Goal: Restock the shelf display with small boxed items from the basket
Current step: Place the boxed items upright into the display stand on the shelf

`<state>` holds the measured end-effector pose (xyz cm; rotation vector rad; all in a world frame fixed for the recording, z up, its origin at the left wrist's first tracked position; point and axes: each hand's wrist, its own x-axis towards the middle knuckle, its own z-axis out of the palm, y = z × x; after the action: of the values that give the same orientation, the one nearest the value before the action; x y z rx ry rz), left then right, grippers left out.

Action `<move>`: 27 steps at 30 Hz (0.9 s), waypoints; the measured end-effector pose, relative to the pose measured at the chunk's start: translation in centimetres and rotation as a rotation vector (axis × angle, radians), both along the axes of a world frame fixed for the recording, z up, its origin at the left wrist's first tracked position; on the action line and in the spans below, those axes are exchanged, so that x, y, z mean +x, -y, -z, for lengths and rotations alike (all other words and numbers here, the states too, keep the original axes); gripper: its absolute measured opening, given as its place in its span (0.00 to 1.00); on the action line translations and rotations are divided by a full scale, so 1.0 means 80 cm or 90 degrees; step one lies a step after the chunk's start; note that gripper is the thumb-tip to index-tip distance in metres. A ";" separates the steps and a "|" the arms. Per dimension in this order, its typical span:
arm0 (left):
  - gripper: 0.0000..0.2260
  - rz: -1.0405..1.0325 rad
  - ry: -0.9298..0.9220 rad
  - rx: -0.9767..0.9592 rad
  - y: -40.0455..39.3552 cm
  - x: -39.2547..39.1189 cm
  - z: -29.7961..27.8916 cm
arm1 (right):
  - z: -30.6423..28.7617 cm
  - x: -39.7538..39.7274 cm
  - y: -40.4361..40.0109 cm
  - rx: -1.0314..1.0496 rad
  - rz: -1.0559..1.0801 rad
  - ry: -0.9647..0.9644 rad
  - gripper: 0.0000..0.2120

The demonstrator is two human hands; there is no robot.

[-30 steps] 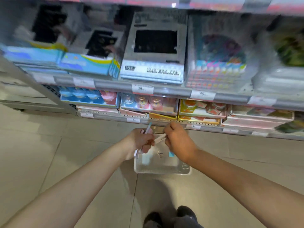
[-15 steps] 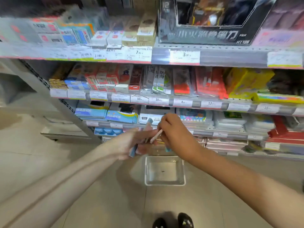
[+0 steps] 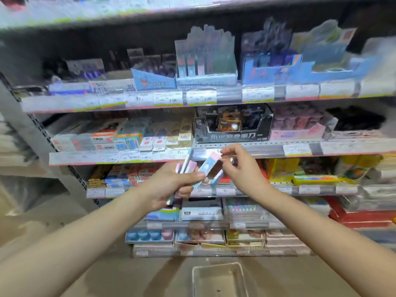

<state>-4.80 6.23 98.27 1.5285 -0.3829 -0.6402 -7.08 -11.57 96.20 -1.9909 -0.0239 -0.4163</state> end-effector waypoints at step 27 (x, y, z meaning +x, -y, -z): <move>0.09 -0.228 0.704 0.352 0.109 0.194 -0.132 | -0.185 0.213 0.139 -0.078 -0.175 0.166 0.08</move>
<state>10.71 -2.46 108.87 2.3317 -0.7641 0.4973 9.94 -22.70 111.01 -2.0037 -0.4910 -0.5021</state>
